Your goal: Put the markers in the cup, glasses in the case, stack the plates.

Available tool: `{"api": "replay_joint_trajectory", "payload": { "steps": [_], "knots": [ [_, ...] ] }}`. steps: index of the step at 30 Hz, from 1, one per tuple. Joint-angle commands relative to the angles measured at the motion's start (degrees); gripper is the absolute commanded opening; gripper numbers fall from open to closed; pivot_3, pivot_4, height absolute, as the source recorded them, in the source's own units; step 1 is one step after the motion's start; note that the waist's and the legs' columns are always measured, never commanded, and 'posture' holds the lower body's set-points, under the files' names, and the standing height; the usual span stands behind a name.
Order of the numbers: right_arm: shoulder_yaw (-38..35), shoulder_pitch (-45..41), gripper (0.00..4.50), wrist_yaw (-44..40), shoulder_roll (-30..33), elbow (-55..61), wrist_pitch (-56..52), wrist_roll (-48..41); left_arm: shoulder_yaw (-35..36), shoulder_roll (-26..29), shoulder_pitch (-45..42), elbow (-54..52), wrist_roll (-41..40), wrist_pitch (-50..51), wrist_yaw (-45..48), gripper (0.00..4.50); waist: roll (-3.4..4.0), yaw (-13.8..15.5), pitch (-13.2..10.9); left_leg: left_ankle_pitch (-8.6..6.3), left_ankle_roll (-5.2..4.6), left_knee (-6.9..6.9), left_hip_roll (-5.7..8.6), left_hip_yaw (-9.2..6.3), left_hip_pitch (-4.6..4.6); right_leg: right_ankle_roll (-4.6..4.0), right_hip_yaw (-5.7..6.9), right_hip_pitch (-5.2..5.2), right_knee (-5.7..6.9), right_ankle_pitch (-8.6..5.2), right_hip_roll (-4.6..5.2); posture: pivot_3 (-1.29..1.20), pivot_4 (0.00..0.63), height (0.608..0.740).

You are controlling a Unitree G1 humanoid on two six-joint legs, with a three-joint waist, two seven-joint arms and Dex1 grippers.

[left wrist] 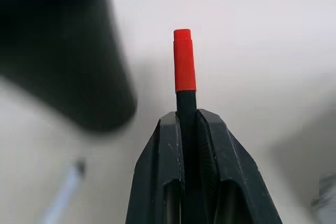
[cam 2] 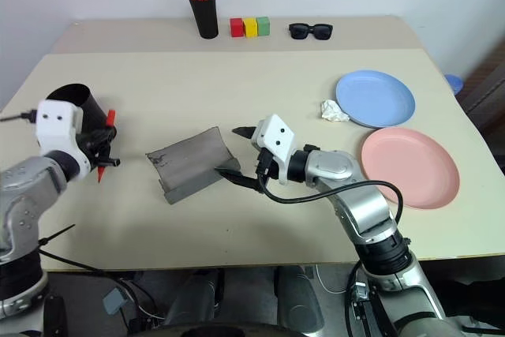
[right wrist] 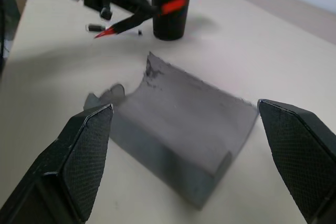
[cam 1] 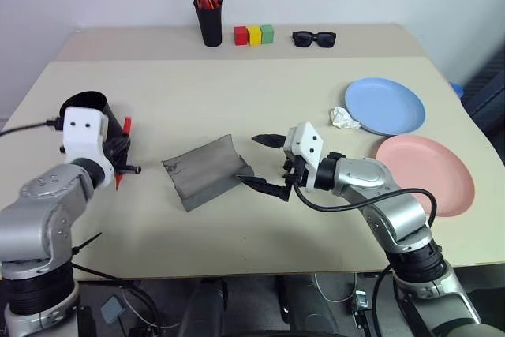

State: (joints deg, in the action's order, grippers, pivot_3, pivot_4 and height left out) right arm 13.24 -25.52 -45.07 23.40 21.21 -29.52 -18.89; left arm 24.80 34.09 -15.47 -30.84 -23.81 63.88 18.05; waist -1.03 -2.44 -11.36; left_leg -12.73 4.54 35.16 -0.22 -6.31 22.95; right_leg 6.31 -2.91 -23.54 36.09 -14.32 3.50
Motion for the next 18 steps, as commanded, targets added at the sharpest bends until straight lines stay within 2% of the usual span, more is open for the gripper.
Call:
{"api": "replay_joint_trajectory", "payload": {
  "steps": [1, 3, 9, 14, 18],
  "knots": [
    [0.18, -2.37, 4.50, 0.09, -1.58, -0.39, 1.72, -0.35, 1.48, 2.20, -3.43, -4.14, -0.10, -12.50, 3.50, 0.11, -0.03, 0.08, 0.00, 0.00, 0.00, 0.01, 0.00, 0.00, 0.02, 0.00, 0.00, 0.00, -0.01, 0.00, 0.00, 0.00, 0.150, 0.740],
    [0.34, -3.36, 4.50, 0.33, -2.55, -1.38, 2.40, 0.09, 1.78, 1.28, -6.04, -2.38, 1.28, -17.53, 1.75, 0.11, -0.03, 0.17, 0.00, 0.00, 0.00, 0.02, 0.00, -0.01, 0.03, 0.01, 0.00, 0.00, -0.01, 0.00, 0.00, 0.00, 0.150, 0.740],
    [-0.15, -9.46, 4.50, 5.86, -10.78, -7.05, 5.23, 1.33, 4.35, -1.68, -14.97, 15.30, 11.18, -37.36, -11.22, 0.11, -0.02, -0.34, 0.00, 0.01, -0.01, -0.05, -0.02, 0.03, -0.13, 0.17, -0.02, 0.01, 0.05, 0.13, -0.06, 0.00, 0.150, 0.740],
    [1.76, -9.71, 4.50, 5.87, -12.94, -7.71, 6.62, 2.07, 0.86, -1.64, -18.48, 27.03, 15.31, -50.28, -12.64, 0.11, -0.08, 0.38, 0.03, 0.01, -0.01, -0.04, -0.02, -0.01, 0.00, 0.19, 0.01, -0.01, 0.03, 0.14, -0.04, 0.00, 0.150, 0.740],
    [2.21, -8.72, 4.50, 5.93, -12.87, -6.81, 6.94, 2.29, 0.34, -1.99, -17.78, 33.89, 16.65, -56.53, -13.17, 0.11, -0.08, 0.28, 0.04, 0.01, -0.01, 0.00, 0.08, -0.01, 0.04, 0.26, 0.01, -0.01, 0.01, 0.17, 0.05, 0.00, 0.150, 0.740]
  ]
}}
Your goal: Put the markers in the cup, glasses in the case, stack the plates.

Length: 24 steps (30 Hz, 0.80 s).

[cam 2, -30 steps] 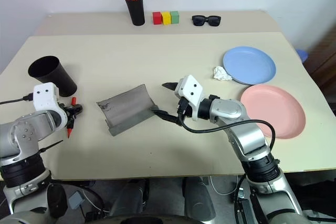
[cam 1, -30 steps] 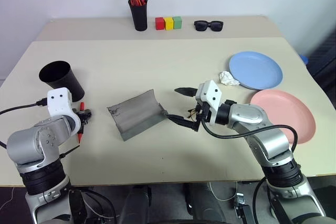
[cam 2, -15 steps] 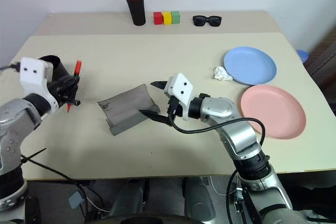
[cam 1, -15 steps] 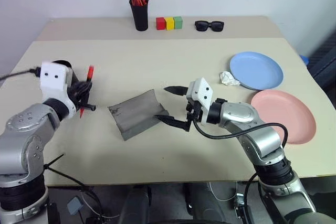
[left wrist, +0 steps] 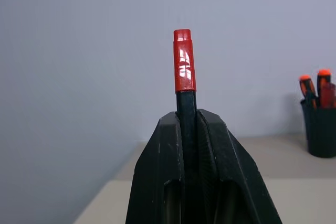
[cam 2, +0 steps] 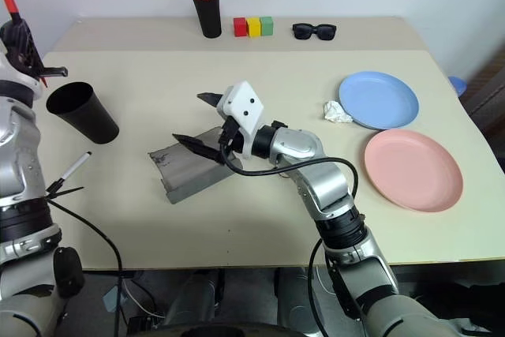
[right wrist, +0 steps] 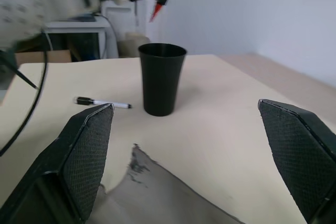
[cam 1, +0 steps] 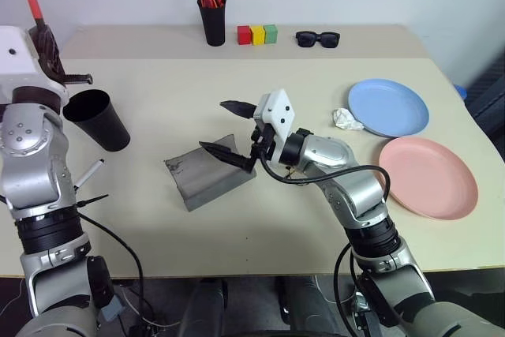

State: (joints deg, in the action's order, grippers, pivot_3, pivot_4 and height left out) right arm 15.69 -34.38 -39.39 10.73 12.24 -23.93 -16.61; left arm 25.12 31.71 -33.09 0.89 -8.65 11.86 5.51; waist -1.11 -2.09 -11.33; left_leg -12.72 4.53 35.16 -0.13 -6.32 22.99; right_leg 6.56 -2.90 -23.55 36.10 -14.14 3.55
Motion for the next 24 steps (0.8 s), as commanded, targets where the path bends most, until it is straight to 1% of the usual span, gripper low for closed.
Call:
{"api": "replay_joint_trajectory", "payload": {
  "steps": [1, 4, 6, 7, 10, 11, 12, 14, 16, 20, 22, 24],
  "knots": [
    [-0.34, 0.26, 4.50, 0.33, -0.17, 2.27, 1.31, 0.01, 0.14, 0.09, 0.34, 3.25, 1.33, -5.48, -0.67, 0.11, 0.00, -0.15, 0.00, 0.00, 0.00, 0.00, 0.00, -0.01, 0.00, 0.00, 0.00, 0.00, 0.01, 0.00, -0.01, 0.00, 0.150, 0.740],
    [-0.69, 0.49, 4.50, 0.63, -0.05, 2.56, 1.17, -0.04, 0.15, -1.04, 2.20, 5.70, 1.06, -7.30, -1.06, 0.11, 0.00, -0.43, 0.00, 0.00, 0.00, -0.02, 0.00, -0.02, -0.03, 0.00, 0.00, -0.01, 0.05, 0.00, -0.02, 0.00, 0.150, 0.740],
    [-0.80, 0.55, 4.50, 0.78, 0.04, 2.67, 1.12, -0.08, -0.12, -2.12, 3.05, 6.50, 0.51, -8.13, -1.00, 0.91, 0.00, -0.46, 0.00, 0.00, 0.00, -0.02, 0.00, -0.02, -0.04, 0.00, 0.00, -0.02, 0.06, 0.00, -0.02, 0.00, 0.150, 0.740],
    [-0.82, 0.57, 4.50, 0.80, 0.10, 2.71, 1.13, -0.12, -0.26, -2.60, 3.16, 6.64, 0.06, -8.43, -0.76, 1.23, 0.00, -0.41, 0.00, 0.00, 0.00, -0.02, -0.01, -0.02, -0.04, 0.00, 0.00, -0.02, 0.07, 0.00, -0.02, 0.00, 0.150, 0.740],
    [-0.80, 0.48, 4.50, 0.77, 0.23, 2.73, 1.15, -0.22, -0.77, -3.11, 3.14, 7.30, 0.65, -9.63, -1.39, 2.79, -0.01, -0.39, 0.00, 0.00, 0.00, -0.01, -0.01, -0.04, -0.03, 0.00, 0.00, -0.02, 0.08, 0.00, -0.02, 0.00, 0.150, 0.740],
    [-0.80, 0.41, 4.50, 0.73, 0.25, 2.66, 1.18, -0.23, -0.68, -3.22, 3.06, 7.47, 0.58, -9.85, -1.62, 3.21, -0.01, -0.39, 0.00, 0.00, -0.01, -0.01, -0.01, -0.04, -0.02, 0.00, 0.00, -0.02, 0.07, 0.00, -0.02, 0.00, 0.150, 0.740],
    [-0.78, 0.30, 4.50, 0.69, 0.23, 2.56, 1.22, -0.22, -0.19, -3.38, 2.96, 7.47, -0.02, -10.07, -1.80, 3.76, -0.01, -0.38, 0.00, 0.00, 0.00, -0.01, -0.01, -0.03, -0.03, 0.00, 0.00, -0.01, 0.07, 0.00, -0.02, 0.00, 0.150, 0.740],
    [-0.75, 0.08, 4.50, 0.60, 0.19, 2.27, 1.36, -0.18, 1.43, -3.63, 2.77, 7.07, -1.48, -10.80, -2.63, 3.76, -0.01, -0.40, 0.00, 0.00, -0.01, -0.01, 0.00, -0.04, -0.03, 0.00, 0.00, -0.01, 0.08, 0.00, -0.02, 0.00, 0.150, 0.740],
    [-0.65, 0.00, 4.50, 0.52, 0.18, 2.11, 1.49, -0.08, 4.50, -3.80, 2.68, 5.98, -3.73, -11.26, -4.50, 3.76, -0.01, -0.50, 0.00, 0.00, 0.00, -0.01, -0.01, -0.04, -0.03, 0.00, 0.00, -0.02, 0.08, 0.00, -0.02, 0.00, 0.150, 0.740],
    [-0.62, 0.20, 4.50, 0.32, 0.45, 2.22, 1.66, -0.04, 11.26, -1.96, 5.08, 3.33, -6.34, -10.17, -7.79, 3.76, -0.01, -0.59, 0.00, 0.00, -0.01, -0.02, -0.02, -0.04, -0.04, 0.00, 0.00, -0.05, 0.11, 0.00, -0.03, 0.00, 0.150, 0.740],
    [-0.47, 0.69, 4.50, 0.31, 0.61, 2.66, 1.47, -0.11, 16.82, 1.22, 11.71, 0.73, -10.70, -7.24, -2.58, 3.76, -0.01, -1.14, 0.01, 0.00, -0.01, -0.03, -0.02, -0.03, -0.04, 0.00, 0.00, -0.06, 0.11, 0.00, -0.03, 0.00, 0.150, 0.740],
    [-0.41, 1.00, 4.50, 0.14, 0.79, 2.80, 1.41, -0.20, 19.20, 3.90, 18.23, -1.60, -14.74, -3.73, 3.33, 3.76, 0.00, -1.66, 0.00, 0.00, -0.01, -0.09, -0.02, 0.04, -0.08, 0.00, -0.04, -0.07, 0.12, 0.00, 0.01, 0.00, 0.150, 0.740]
  ]
}}
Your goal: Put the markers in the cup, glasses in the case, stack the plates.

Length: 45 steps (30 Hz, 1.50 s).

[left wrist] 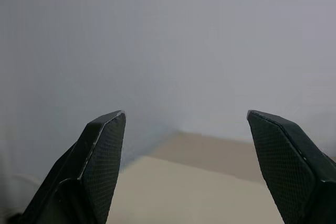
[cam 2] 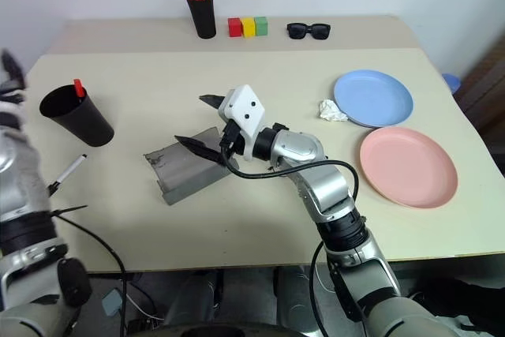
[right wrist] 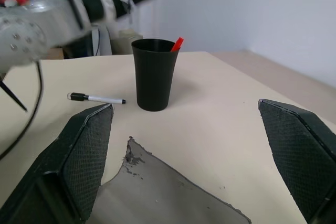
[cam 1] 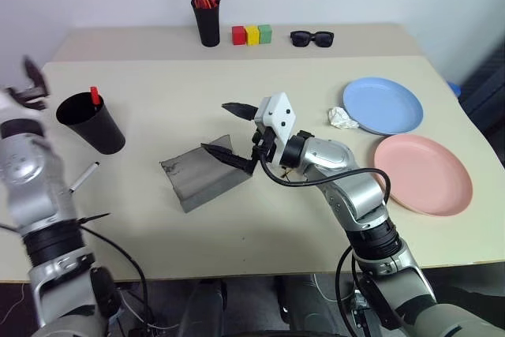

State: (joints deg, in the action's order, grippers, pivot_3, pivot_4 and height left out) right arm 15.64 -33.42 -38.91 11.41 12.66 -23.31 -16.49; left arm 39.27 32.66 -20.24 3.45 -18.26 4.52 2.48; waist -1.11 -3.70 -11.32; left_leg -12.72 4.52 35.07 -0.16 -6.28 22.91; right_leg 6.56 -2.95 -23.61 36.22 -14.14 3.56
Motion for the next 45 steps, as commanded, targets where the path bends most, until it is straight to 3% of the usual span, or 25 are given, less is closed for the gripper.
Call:
{"api": "replay_joint_trajectory", "payload": {
  "steps": [1, 5, 8, 12, 18, 21, 25, 27, 29, 32, 36, 41, 45],
  "knots": [
    [-0.31, 0.11, 4.50, -0.51, 0.25, 2.35, 0.84, -0.35, 5.55, 4.17, 8.84, -5.34, -7.24, 6.10, 9.70, 3.76, -0.02, -0.13, 0.01, 0.00, 0.00, 0.00, 0.00, -0.02, 0.01, 0.00, 0.01, 0.00, 0.01, 0.00, 0.00, 0.00, 0.150, 0.740],
    [-0.27, -0.01, 4.50, -0.98, 0.40, 1.74, 1.17, -0.37, 6.41, 8.73, 22.99, -9.32, -14.70, 17.81, 22.17, 3.76, -0.03, 0.29, 0.02, 0.00, 0.00, 0.04, -0.01, -0.05, -0.04, -0.18, 0.04, 0.11, -0.02, -0.10, -0.01, 0.00, 0.150, 0.740],
    [0.13, -0.39, 4.50, -1.95, 0.43, 1.57, 0.89, -0.64, 0.51, 14.47, 30.62, -8.98, -10.56, 25.80, 25.74, 3.76, -0.11, 0.20, 0.05, 0.00, 0.01, 0.07, -0.04, -0.02, -0.09, -0.42, 0.02, 0.17, -0.09, -0.23, -0.01, 0.00, 0.150, 0.740],
    [2.94, 0.60, 4.50, -11.99, 6.85, 5.67, -1.05, -3.11, -8.15, 18.03, 25.50, -6.77, -10.31, 34.72, 26.44, 3.76, -0.08, 1.32, 0.03, 0.00, 0.00, 0.05, -0.04, -0.02, -0.16, -0.46, 0.03, 0.19, -0.09, -0.25, -0.01, 0.00, 0.150, 0.740],
    [2.32, 0.40, 4.50, -11.74, 8.14, 5.51, -0.57, -2.48, -16.87, 20.10, 13.81, 2.60, -6.14, 40.32, 26.40, 3.76, -0.16, 0.79, 0.07, 0.00, 0.00, -0.03, -0.08, -0.01, -0.16, -0.40, 0.06, 0.12, -0.03, -0.23, -0.07, 0.00, 0.150, 0.740],
    [2.22, 0.90, 4.50, -10.77, 7.93, 6.00, -0.93, -2.33, -19.69, 20.81, 11.02, 5.56, -3.87, 40.53, 26.93, 2.97, -0.14, 0.48, 0.07, 0.00, 0.00, -0.13, -0.18, 0.00, -0.18, -0.36, 0.06, 0.06, -0.01, -0.21, -0.16, 0.00, 0.150, 0.740],
    [2.13, 1.33, 4.50, -9.56, 7.81, 6.48, -1.13, -2.31, -20.83, 21.82, 10.83, 6.38, -2.39, 40.01, 28.64, 0.85, -0.14, 0.26, 0.07, 0.00, 0.00, -0.19, -0.22, 0.00, -0.18, -0.27, 0.05, 0.04, -0.01, -0.15, -0.20, 0.00, 0.150, 0.740],
    [2.10, 1.47, 4.50, -9.34, 7.89, 6.53, -1.12, -2.43, -20.59, 22.13, 11.87, 5.58, -1.79, 39.70, 29.22, 0.07, -0.14, 0.20, 0.06, 0.00, 0.00, -0.18, -0.23, 0.01, -0.18, -0.29, 0.06, 0.04, 0.00, -0.16, -0.20, 0.00, 0.150, 0.740],
    [2.16, 1.58, 4.50, -9.42, 8.06, 6.46, -1.00, -2.49, -20.85, 23.05, 14.01, 3.10, -0.60, 38.29, 30.37, 0.07, -0.14, 0.07, 0.06, 0.00, 0.00, -0.18, -0.23, 0.01, -0.19, -0.42, 0.05, 0.04, -0.01, -0.23, -0.20, 0.00, 0.150, 0.740],
    [2.39, 1.56, 4.50, -9.92, 8.38, 5.95, -0.40, -2.20, -20.94, 24.04, 20.56, -9.86, -2.59, 31.30, 39.07, 0.07, -0.11, -0.16, 0.05, 0.00, 0.01, -0.22, -0.26, 0.05, -0.16, -0.43, 0.03, 0.00, -0.06, -0.23, -0.17, 0.00, 0.150, 0.740],
    [2.80, 0.74, 4.50, -9.16, 7.98, 3.94, 1.24, -0.30, -17.55, 21.01, 24.23, -27.42, -14.66, 31.84, 47.39, 0.07, -0.12, 0.83, 0.05, 0.00, 0.02, -0.19, -0.25, 0.13, -0.05, -0.50, 0.03, -0.04, -0.12, -0.25, -0.04, 0.00, 0.150, 0.740],
    [2.31, -1.57, 4.50, -4.66, 5.03, -1.02, 4.10, 3.74, -14.23, 9.25, 5.53, -25.64, -18.32, 30.20, 31.18, 0.07, -0.13, 1.57, 0.04, 0.00, 0.01, 0.07, -0.25, 0.07, -0.06, -0.57, 0.09, 0.08, -0.07, -0.21, -0.15, 0.00, 0.150, 0.740],
    [1.81, -2.03, 4.50, -3.35, 3.35, -2.19, 5.21, 4.53, -9.74, 5.97, -8.78, -15.73, -10.01, 23.06, 16.11, 0.07, -0.17, 1.02, 0.06, 0.02, 0.01, 0.15, -0.27, 0.03, -0.11, -0.22, 0.08, 0.15, -0.05, 0.01, -0.23, 0.00, 0.150, 0.740]
  ]
}}
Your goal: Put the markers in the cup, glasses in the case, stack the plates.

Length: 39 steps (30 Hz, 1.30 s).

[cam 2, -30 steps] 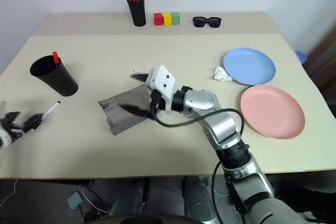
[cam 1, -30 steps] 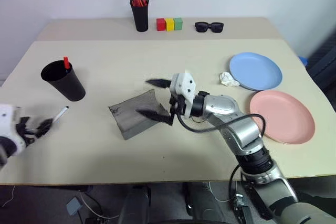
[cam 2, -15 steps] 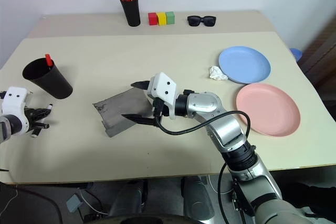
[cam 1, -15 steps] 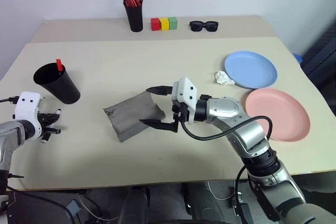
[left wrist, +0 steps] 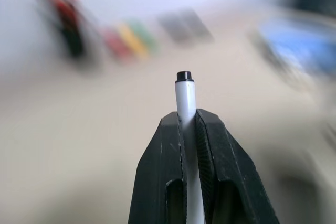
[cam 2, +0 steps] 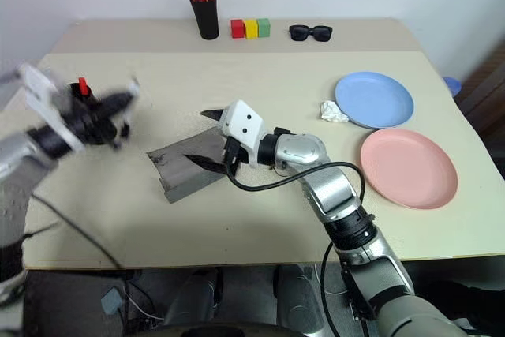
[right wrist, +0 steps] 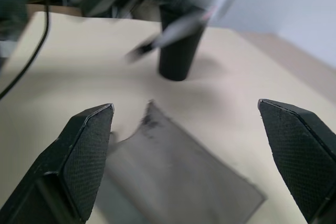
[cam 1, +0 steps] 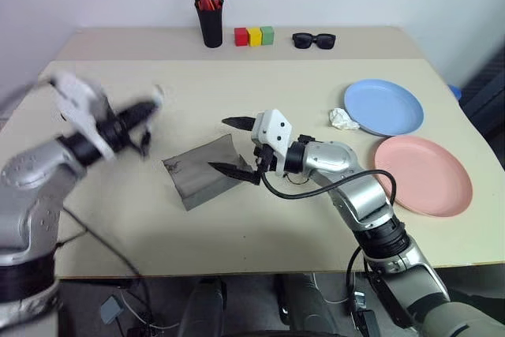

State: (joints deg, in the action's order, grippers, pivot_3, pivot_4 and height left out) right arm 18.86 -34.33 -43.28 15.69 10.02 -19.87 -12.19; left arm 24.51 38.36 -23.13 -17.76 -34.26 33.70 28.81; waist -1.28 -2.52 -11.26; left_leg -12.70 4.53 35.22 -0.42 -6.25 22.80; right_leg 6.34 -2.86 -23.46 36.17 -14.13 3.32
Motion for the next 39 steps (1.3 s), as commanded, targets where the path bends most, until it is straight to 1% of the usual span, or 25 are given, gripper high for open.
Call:
{"api": "replay_joint_trajectory", "payload": {
  "steps": [1, 4, 8, 11, 14, 19, 22, 25, 30, 33, 36, 38, 39],
  "knots": [
    [-1.37, -1.13, 4.50, 1.16, -1.30, 0.45, 1.98, 0.26, 5.91, 0.47, -7.62, 8.60, 9.31, -9.88, -13.25, 0.07, 0.01, -0.27, 0.00, 0.00, 0.00, -0.06, 0.00, 0.04, -0.05, 0.03, -0.03, 0.00, 0.00, 0.01, 0.00, 0.00, 0.150, 0.740],
    [-1.47, -1.24, 4.50, 1.72, -2.53, 0.49, 2.31, -0.05, 5.78, 1.09, -8.25, 15.64, 17.20, -19.20, -17.90, 0.07, 0.06, -0.76, -0.01, -0.01, -0.01, -0.23, -0.02, 0.05, -0.17, 0.01, -0.06, -0.03, 0.03, 0.00, -0.04, 0.00, 0.150, 0.740],
    [-2.86, -2.38, 4.50, 3.99, -6.29, 0.21, 2.73, -1.29, 3.92, -0.23, -8.15, 23.48, 22.76, -29.53, -20.63, 0.07, 0.04, -0.14, -0.01, -0.01, -0.01, -0.26, -0.02, 0.04, -0.12, 0.01, -0.05, -0.02, 0.02, 0.00, -0.04, 0.00, 0.150, 0.740],
    [-4.43, -3.25, 4.50, 6.24, -9.34, 0.02, 2.87, -2.11, 3.19, -2.12, -8.52, 27.92, 23.01, -34.13, -20.29, 0.07, 0.03, 0.16, 0.00, 0.00, 0.00, -0.16, -0.02, 0.05, -0.06, 0.02, -0.05, 0.00, -0.01, 0.00, -0.04, 0.00, 0.150, 0.740],
    [-4.95, -3.79, 4.50, 7.04, -10.98, 0.22, 2.58, -2.49, 2.89, -3.05, -8.82, 30.87, 23.06, -36.98, -20.21, 0.07, 0.01, 0.23, 0.01, 0.00, 0.00, -0.14, -0.02, 0.03, -0.06, 0.02, -0.04, 0.02, -0.01, 0.00, -0.04, 0.00, 0.150, 0.740],
    [-4.10, -3.47, 4.50, 7.14, -11.38, 0.66, 2.41, -2.28, 1.65, -4.43, -7.85, 34.90, 23.39, -40.49, -19.95, 0.07, 0.02, 0.06, 0.01, 0.00, 0.00, -0.20, -0.02, 0.01, -0.07, 0.02, -0.02, -0.01, 0.03, 0.00, -0.04, 0.00, 0.150, 0.740],
    [-3.73, -3.15, 4.50, 6.97, -11.26, 1.06, 2.19, -2.36, 1.19, -6.52, -5.48, 33.67, 22.99, -40.74, -20.35, 1.19, 0.02, -0.08, 0.00, 0.00, 0.00, -0.19, -0.02, 0.02, -0.08, 0.02, -0.02, 0.00, 0.03, 0.00, -0.04, 0.00, 0.150, 0.740],
    [-3.76, -3.10, 4.50, 6.81, -11.12, 1.25, 2.05, -2.52, 1.57, -7.55, -4.71, 31.74, 22.57, -40.19, -21.40, 2.64, 0.02, -0.06, 0.00, 0.00, 0.00, -0.20, -0.04, 0.01, -0.08, 0.02, -0.02, -0.02, 0.05, 0.00, -0.06, 0.00, 0.150, 0.740],
    [-3.69, -3.41, 4.50, 6.33, -11.05, 0.58, 2.37, -2.51, 2.43, -8.09, -5.94, 27.51, 19.29, -37.97, -21.74, 2.64, 0.02, 0.04, 0.01, 0.00, 0.00, -0.18, -0.04, -0.02, -0.05, 0.02, -0.01, -0.01, 0.04, 0.00, -0.05, 0.00, 0.150, 0.740],
    [-3.52, -3.38, 4.50, 5.95, -10.92, 0.41, 2.50, -2.38, 1.37, -8.30, -5.69, 22.67, 15.84, -35.17, -18.86, 2.64, 0.02, 0.00, 0.01, 0.00, 0.00, -0.19, -0.04, -0.02, -0.06, 0.02, -0.01, 0.00, 0.04, 0.00, -0.05, 0.00, 0.150, 0.740],
    [-3.58, -3.13, 4.50, 5.79, -10.78, 0.59, 2.44, -2.33, -0.01, -8.30, -4.60, 16.90, 10.60, -29.84, -14.59, 2.64, 0.02, -0.02, 0.01, 0.00, 0.00, -0.19, -0.04, -0.02, -0.06, 0.02, -0.01, 0.00, 0.04, 0.00, -0.06, 0.00, 0.150, 0.740],
    [-3.67, -2.90, 4.50, 5.71, -10.54, 0.80, 2.31, -2.29, -1.84, -7.47, -2.97, 12.11, 6.05, -24.58, -9.99, 2.64, 0.02, -0.05, 0.00, 0.00, 0.00, -0.19, -0.04, -0.02, -0.06, 0.02, -0.01, 0.00, 0.04, 0.00, -0.06, 0.00, 0.150, 0.740],
    [-3.74, -2.74, 4.50, 5.66, -10.28, 0.93, 2.25, -2.19, -3.63, -6.07, -1.14, 8.67, 1.84, -18.79, -6.43, 2.90, 0.02, -0.06, 0.00, 0.00, 0.00, -0.19, -0.04, -0.01, -0.06, 0.02, -0.01, 0.00, 0.04, 0.00, -0.06, 0.00, 0.150, 0.740]
  ]
}}
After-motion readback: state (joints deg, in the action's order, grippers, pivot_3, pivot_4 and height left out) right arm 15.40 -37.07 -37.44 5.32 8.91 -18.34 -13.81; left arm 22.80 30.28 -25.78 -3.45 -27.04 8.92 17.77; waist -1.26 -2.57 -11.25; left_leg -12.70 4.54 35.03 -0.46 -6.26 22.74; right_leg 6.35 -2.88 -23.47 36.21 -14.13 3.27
